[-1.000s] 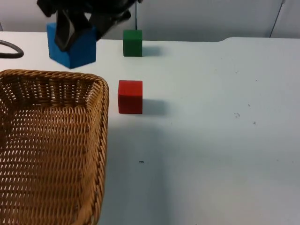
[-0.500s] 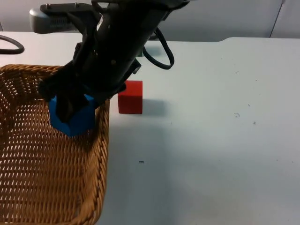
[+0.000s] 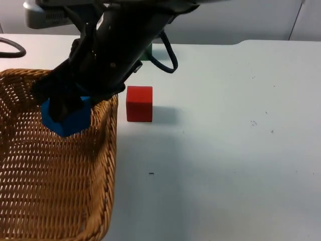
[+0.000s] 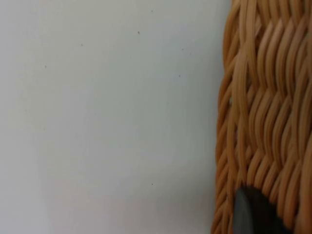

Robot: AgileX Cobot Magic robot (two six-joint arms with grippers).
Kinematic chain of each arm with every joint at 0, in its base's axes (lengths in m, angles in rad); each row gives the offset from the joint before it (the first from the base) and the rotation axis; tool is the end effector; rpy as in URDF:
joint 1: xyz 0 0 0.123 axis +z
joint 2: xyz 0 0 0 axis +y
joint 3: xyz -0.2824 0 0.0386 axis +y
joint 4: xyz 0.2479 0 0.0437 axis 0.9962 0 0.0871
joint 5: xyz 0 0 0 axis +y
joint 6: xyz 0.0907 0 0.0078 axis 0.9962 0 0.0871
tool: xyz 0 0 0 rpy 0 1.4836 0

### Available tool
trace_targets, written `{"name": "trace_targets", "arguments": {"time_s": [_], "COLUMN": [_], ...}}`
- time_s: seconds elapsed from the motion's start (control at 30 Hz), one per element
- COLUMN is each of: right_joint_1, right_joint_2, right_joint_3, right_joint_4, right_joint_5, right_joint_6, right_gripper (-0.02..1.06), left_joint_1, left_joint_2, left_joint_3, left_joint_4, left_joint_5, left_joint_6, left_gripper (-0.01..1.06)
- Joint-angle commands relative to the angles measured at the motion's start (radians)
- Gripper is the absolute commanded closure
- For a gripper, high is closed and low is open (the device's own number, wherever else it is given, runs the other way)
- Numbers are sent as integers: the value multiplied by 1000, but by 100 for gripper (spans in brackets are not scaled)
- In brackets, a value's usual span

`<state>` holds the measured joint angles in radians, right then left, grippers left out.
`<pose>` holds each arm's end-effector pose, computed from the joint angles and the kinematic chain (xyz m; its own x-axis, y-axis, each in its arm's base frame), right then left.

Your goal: Pick up the basket with the left hand and place the blue cube into the basket with the right hand.

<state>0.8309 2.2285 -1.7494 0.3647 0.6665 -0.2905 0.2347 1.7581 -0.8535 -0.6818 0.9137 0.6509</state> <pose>0.3150 0.3749 0.1714 -0.5773 -0.6309 -0.5184 -0.7969 0.5738 0.1891 0.2782 0.0198 0.1466 -0.9958 -0.0692 -0.0599 -0.0305 0.8676 -0.4963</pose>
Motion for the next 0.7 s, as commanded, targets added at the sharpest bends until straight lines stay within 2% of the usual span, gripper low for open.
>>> {"name": "trace_targets", "arguments": {"time_s": [0.0,0.1,0.2,0.23,0.27,0.33,0.37,0.43,0.5,0.6,0.67], "right_joint_1": [19,28,35,35,35,35,35,35,35,35,35], "right_joint_2": [10,29,36,36,36,36,36,36,34,21,-4], "right_joint_3": [5,5,3,3,3,3,3,3,3,3,3], "right_joint_4": [8,8,29,29,30,32,32,33,33,22,-6], "right_joint_5": [-24,-29,-45,-45,-51,-56,-56,-56,-50,-48,-44], "right_joint_6": [-5,3,3,3,3,3,3,3,13,10,10], "right_gripper": [105,104,92,92,86,66,66,40,26,21,22], "left_joint_1": [3,3,3,3,3,3,3,3,3,3,3], "left_joint_2": [-5,-5,-5,-5,-5,-5,-5,-5,-5,-5,-5], "left_joint_3": [-9,-9,-9,-9,-9,-9,-9,-9,-9,-9,-9], "left_joint_4": [-25,-25,-25,-25,-25,-25,-25,-25,-25,-25,-25], "left_joint_5": [25,25,25,25,25,25,25,25,25,25,25], "left_joint_6": [3,5,5,5,5,5,5,5,7,7,7], "left_gripper": [105,105,105,105,105,105,105,105,105,105,105]}}
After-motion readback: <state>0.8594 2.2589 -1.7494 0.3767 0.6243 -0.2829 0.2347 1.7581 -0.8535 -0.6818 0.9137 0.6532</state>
